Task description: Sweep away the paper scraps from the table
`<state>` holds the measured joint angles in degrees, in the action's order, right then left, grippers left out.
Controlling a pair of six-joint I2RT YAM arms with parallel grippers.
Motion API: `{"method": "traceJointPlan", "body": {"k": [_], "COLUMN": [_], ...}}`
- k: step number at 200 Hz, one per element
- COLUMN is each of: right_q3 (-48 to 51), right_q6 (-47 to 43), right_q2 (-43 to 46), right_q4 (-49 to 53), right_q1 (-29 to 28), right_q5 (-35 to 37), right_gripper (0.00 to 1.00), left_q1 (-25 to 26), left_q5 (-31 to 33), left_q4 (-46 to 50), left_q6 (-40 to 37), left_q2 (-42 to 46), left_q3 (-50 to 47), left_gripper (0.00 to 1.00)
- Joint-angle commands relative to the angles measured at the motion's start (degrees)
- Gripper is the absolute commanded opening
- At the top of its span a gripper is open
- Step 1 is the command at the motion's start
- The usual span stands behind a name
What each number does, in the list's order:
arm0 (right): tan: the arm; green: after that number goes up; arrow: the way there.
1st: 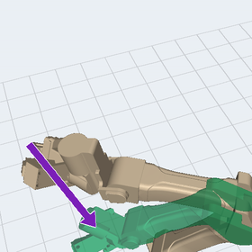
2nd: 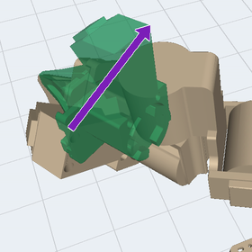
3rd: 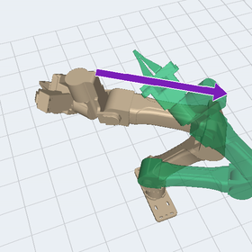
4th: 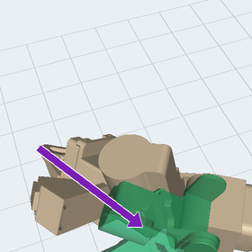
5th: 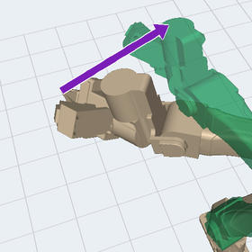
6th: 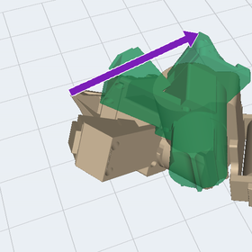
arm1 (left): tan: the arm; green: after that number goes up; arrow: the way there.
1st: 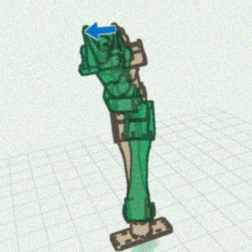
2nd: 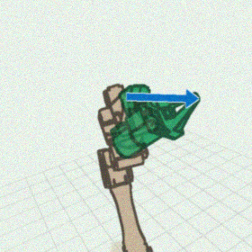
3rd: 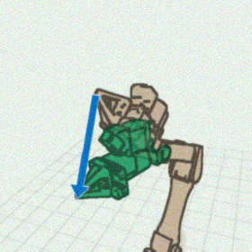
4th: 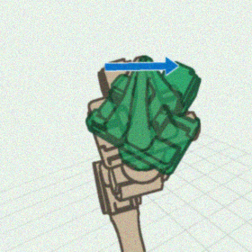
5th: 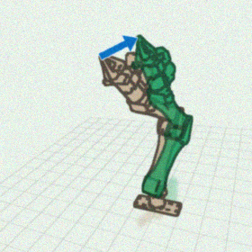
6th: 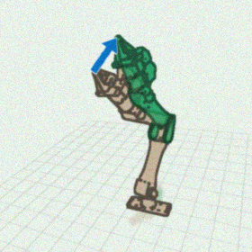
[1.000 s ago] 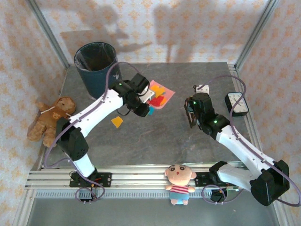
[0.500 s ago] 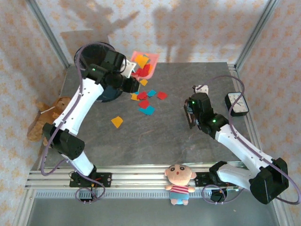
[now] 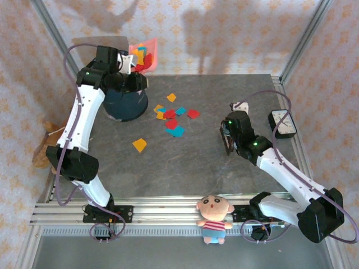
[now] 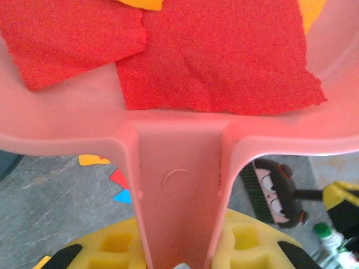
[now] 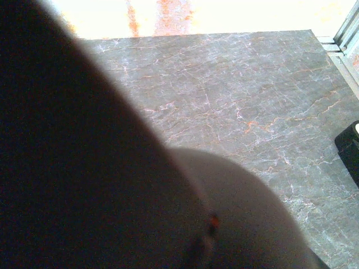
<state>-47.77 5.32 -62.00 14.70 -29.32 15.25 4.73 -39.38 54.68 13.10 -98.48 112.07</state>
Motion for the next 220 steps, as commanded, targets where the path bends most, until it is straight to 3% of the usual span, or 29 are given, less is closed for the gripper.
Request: {"method": "traceJointPlan", "body": {"k": [1, 40, 97, 220], "right_q3": [0.22, 0.31, 0.0, -0.13], "right_q6": [0.86, 1.16, 1.29, 1.8], "right_q2": [0.15, -0.23, -0.76, -2.12], "right_q4": [0.26, 0.24, 0.51, 0.68], "right_q1": [-0.32, -0.32, -0.3, -0.3], "right_q5": [1.62, 1.48, 1.1, 0.47], "right_gripper": [0.0, 0.0, 0.0, 0.0], "left_q1": [-2.09, -4.65, -8.79, -11.23], "left_q5": [-6.12, -9.42, -17.8, -23.11], "left_q4": [-6.44, -10.5, -28.52, -60.37], "left_q6": [5.88, 10.29, 26.79, 53.29], "left_q2": [-0.35, -0.87, -0.26, -0.2], "left_q3": [-0.46, -1.7, -9.56, -22.04], "left_gripper": [0.0, 0.0, 0.0, 0.0]}}
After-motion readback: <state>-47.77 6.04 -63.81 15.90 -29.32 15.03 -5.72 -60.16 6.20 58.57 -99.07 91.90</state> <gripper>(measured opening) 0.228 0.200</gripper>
